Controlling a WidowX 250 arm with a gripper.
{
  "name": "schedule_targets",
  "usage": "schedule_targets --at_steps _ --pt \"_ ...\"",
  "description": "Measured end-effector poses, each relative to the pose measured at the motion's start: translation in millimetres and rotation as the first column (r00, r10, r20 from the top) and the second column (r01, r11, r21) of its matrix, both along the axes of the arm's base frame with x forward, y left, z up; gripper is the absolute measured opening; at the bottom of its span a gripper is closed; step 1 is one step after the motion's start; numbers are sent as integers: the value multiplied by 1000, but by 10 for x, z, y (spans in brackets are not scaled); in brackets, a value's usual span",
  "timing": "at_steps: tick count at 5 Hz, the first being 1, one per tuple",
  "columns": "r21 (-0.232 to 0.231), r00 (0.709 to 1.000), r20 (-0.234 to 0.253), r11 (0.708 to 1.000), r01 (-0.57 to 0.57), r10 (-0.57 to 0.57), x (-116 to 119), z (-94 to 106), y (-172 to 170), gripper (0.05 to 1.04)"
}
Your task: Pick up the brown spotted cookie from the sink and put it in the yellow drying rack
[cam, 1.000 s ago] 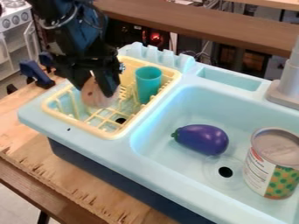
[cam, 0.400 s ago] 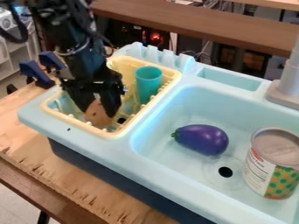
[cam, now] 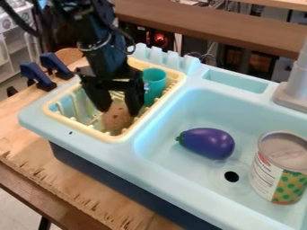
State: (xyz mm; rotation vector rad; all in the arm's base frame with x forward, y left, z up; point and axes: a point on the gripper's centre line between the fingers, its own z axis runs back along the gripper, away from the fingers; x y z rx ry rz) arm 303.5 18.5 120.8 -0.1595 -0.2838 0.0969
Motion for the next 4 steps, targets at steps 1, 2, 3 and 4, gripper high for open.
schedule_targets --at_steps 1,2,3,4 --pt "6 999 -10 999 32 -32 2 30 -107 1004" --pt "12 1000 -20 1000 18 -18 -77 169 -120 1003" --pt "51 996 -72 997 58 -54 -119 557 -213 1003" --pt "97 986 -146 990 100 -86 -191 839 -363 1003"
